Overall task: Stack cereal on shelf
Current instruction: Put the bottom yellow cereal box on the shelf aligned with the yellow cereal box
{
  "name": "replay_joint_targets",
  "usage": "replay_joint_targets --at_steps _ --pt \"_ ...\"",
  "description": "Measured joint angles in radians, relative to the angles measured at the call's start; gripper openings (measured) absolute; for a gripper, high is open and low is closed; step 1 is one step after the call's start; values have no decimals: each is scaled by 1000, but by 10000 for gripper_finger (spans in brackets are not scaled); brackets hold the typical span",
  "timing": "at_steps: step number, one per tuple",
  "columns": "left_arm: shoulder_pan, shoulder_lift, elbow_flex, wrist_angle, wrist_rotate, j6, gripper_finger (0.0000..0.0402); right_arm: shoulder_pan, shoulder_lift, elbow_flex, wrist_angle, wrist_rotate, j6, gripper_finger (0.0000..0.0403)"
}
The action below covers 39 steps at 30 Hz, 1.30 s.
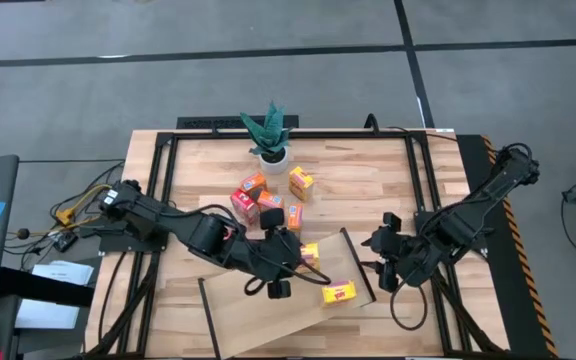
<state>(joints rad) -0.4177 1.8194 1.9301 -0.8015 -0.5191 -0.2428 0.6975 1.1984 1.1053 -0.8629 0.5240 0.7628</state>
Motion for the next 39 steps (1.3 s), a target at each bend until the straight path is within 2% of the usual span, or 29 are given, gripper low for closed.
replay_joint_targets --at_steps 11,15,27,39 --pt "23 34 0 36 38 13 159 -8 -8 0 33 -2 16 255" --pt "30 46 2 111 61 33 159 -19 -8 0 34 -2 23 255" --pt "38 49 0 122 97 73 162 -26 -8 0 34 -2 24 255" --pt "52 49 0 123 121 46 224 -26 -8 0 34 -3 24 255"
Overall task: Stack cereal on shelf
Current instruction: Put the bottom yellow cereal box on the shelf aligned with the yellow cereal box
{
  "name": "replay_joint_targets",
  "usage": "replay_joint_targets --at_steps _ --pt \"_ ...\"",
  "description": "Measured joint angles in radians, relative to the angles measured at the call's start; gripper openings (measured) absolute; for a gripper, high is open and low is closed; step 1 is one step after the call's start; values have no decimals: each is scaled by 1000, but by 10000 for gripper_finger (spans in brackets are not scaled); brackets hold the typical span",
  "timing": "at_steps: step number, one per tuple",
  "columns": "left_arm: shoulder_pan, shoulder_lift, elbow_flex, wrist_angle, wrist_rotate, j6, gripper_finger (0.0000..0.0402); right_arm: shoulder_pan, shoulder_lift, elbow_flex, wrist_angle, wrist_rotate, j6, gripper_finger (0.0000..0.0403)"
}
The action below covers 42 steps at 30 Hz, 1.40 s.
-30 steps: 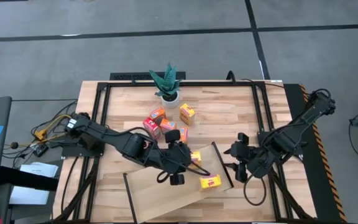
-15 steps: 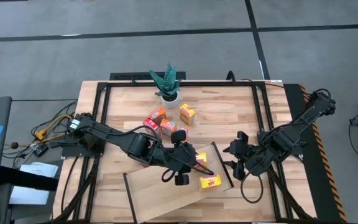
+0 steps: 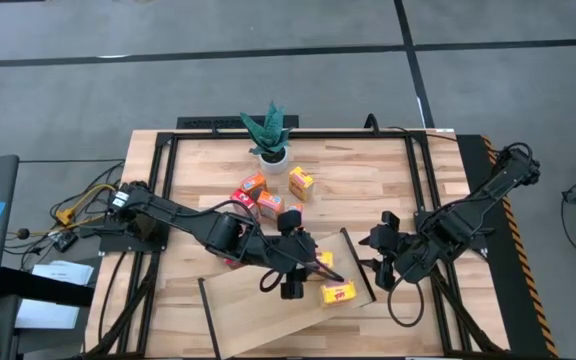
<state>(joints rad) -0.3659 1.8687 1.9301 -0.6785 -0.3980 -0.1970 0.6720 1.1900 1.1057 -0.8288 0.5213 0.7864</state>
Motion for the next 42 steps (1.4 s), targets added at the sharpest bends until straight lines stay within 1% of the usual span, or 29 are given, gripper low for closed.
replay_joint_targets --at_steps 4,10,12,14,16,19,21,24,26,30,31,32,37,40,42 --pt "10 -12 0 -9 0 -36 233 0 0 0 0 0 0 255" --pt "4 -49 0 -4 11 -60 234 0 0 0 0 0 -5 255" --pt "-1 -56 0 -11 27 -61 234 0 0 0 0 0 -5 255" --pt "-7 -73 0 -29 21 -67 234 0 0 0 0 0 -6 255" --pt "-14 -96 0 -64 -27 -83 234 0 0 0 0 0 -6 255" --pt "-26 -124 1 -162 -149 -136 226 0 0 0 0 0 -5 255" --pt "-34 -128 1 -236 -206 -165 211 0 0 0 0 0 -3 255" --pt "-39 -122 1 -306 -218 -190 169 0 0 0 0 0 -1 255" --pt "-40 -107 1 -312 -211 -185 127 0 0 0 0 0 -1 255" --pt "-40 -71 0 -313 -192 -164 32 0 0 0 0 0 -1 255" --pt "-40 -66 0 -310 -179 -163 17 0 0 0 0 0 -1 255" --pt "-40 -59 0 -307 -169 -163 10 0 0 0 0 0 -1 255" --pt "-44 -30 0 -299 -147 -194 15 0 0 0 0 0 0 255" --pt "-46 -20 0 -280 -102 -208 7 0 0 0 2 0 2 255" --pt "-50 -16 0 -283 -96 -208 2 0 0 0 2 0 3 255"
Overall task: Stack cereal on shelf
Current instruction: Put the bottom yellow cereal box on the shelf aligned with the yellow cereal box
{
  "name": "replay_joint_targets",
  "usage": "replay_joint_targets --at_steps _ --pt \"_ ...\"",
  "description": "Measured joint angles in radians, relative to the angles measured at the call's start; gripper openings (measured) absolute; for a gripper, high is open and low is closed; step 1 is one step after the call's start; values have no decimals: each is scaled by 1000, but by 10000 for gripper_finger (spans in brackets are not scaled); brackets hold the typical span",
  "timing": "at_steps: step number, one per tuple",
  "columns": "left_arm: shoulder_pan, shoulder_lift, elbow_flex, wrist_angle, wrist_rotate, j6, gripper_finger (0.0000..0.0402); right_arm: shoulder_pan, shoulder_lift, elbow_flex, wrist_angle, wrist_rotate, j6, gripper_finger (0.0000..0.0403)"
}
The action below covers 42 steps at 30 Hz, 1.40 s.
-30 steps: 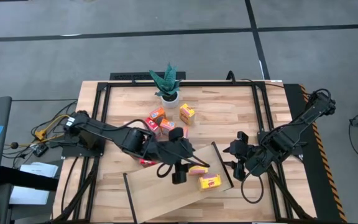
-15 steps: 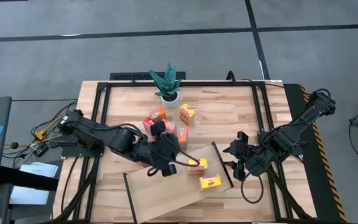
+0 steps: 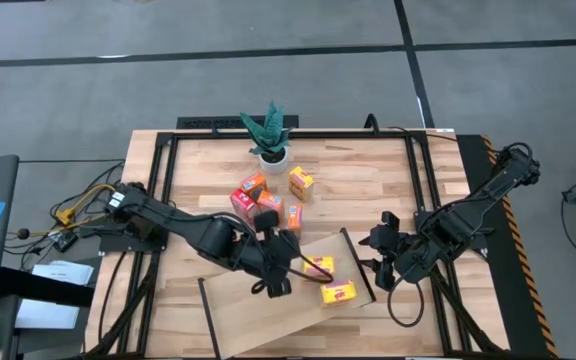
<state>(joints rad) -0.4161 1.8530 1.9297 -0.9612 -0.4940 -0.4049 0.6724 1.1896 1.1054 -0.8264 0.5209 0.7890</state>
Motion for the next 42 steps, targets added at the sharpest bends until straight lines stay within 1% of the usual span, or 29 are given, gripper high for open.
replay_joint_targets --at_steps 4,9,18,24,29,31,36,39,42 --pt "-1 -1 0 46 1 -1 2 0 0 0 1 0 0 255" --pt "-1 -2 0 82 41 -2 0 0 0 0 2 -1 0 255" --pt "-1 -2 0 80 53 -23 0 0 0 0 4 -1 19 255" --pt "-1 -2 0 20 34 -17 0 0 0 0 4 -1 34 255" --pt "-9 -9 0 50 76 1 0 0 0 0 3 -1 43 255" --pt "-22 -27 0 49 77 6 0 0 0 0 3 -1 45 255" --pt "-50 -42 1 -19 -38 -34 0 -2 0 0 5 0 62 255" --pt "-60 -35 -1 6 -69 -27 0 -10 1 0 16 0 83 255" --pt "-68 -36 -49 75 -93 -6 0 -14 2 0 39 0 94 255"
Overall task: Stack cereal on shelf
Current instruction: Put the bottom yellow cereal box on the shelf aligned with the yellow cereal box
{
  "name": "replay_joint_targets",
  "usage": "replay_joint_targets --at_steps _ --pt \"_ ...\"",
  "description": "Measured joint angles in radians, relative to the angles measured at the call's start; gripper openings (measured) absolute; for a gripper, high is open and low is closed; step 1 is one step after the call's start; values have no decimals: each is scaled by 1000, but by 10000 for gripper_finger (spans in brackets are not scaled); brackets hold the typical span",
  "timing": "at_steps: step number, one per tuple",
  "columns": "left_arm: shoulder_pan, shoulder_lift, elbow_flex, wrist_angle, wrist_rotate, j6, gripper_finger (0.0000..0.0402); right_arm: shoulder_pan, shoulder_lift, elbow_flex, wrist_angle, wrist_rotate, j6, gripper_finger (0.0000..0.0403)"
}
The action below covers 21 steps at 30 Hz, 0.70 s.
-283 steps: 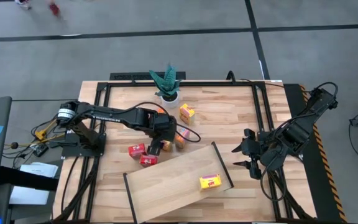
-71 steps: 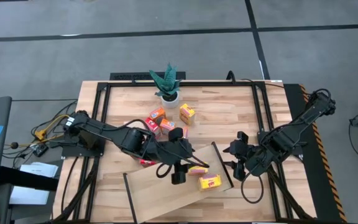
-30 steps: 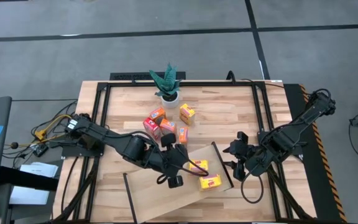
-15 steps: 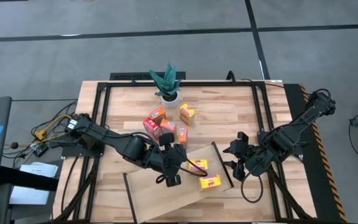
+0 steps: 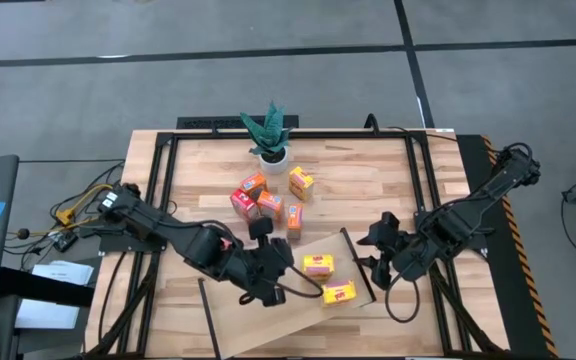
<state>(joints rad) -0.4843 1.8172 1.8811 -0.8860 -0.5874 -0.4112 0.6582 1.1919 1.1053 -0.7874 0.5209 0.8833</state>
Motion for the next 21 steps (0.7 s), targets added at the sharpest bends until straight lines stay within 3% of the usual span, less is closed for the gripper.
replay_joint_targets --at_steps 10,21 --pt "-21 -10 -110 82 -80 7 0 1 0 0 25 1 -54 255" --pt "6 -8 -249 380 -63 -49 0 10 0 0 25 1 -105 255"
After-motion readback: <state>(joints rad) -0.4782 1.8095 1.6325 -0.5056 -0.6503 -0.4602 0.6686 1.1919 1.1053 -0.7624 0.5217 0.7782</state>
